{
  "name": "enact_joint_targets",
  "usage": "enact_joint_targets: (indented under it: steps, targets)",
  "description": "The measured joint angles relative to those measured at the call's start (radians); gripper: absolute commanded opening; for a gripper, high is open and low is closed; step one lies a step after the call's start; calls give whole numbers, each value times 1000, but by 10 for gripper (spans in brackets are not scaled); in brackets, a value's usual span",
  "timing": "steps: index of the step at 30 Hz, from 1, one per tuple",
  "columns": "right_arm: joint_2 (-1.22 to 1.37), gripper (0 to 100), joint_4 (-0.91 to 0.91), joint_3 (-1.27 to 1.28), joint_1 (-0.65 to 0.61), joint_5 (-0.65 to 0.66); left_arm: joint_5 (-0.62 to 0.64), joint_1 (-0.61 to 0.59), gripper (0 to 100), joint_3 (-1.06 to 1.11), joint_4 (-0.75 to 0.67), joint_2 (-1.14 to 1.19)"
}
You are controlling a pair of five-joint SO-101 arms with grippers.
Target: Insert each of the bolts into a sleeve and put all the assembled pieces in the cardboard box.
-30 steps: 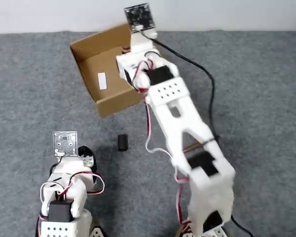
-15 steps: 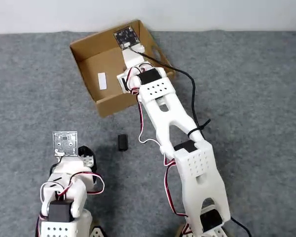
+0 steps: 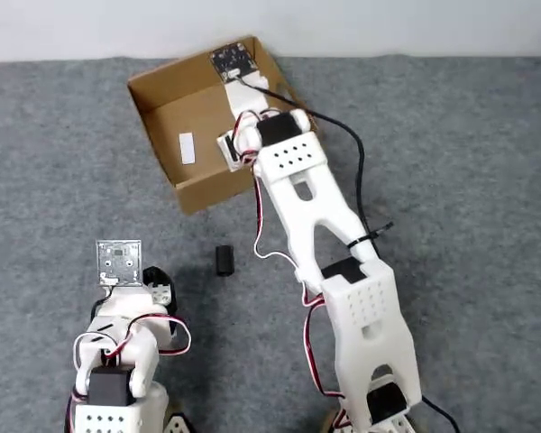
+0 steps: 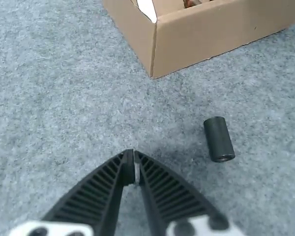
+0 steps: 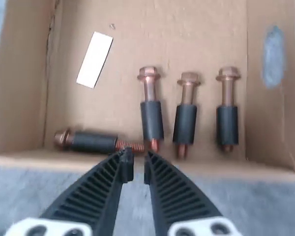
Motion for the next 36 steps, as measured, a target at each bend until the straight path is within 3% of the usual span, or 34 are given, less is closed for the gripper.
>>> enact_joint_targets:
  steps: [6,12,19,26,36]
  targets:
    - [-81,21,232,-18,0,-120,3,-110,6,0,0,0]
    - [-100,27,468,-18,-54,-273,3,-123,6,0,0,0]
    - [-92,30,471,-18,-176,-334,3,-123,6,0,0,0]
    - [44,199,471,-18,-235,-388,3,-121,6,0,0,0]
    - [149,149,471,-18,-252,-391,3,-121,6,0,0,0]
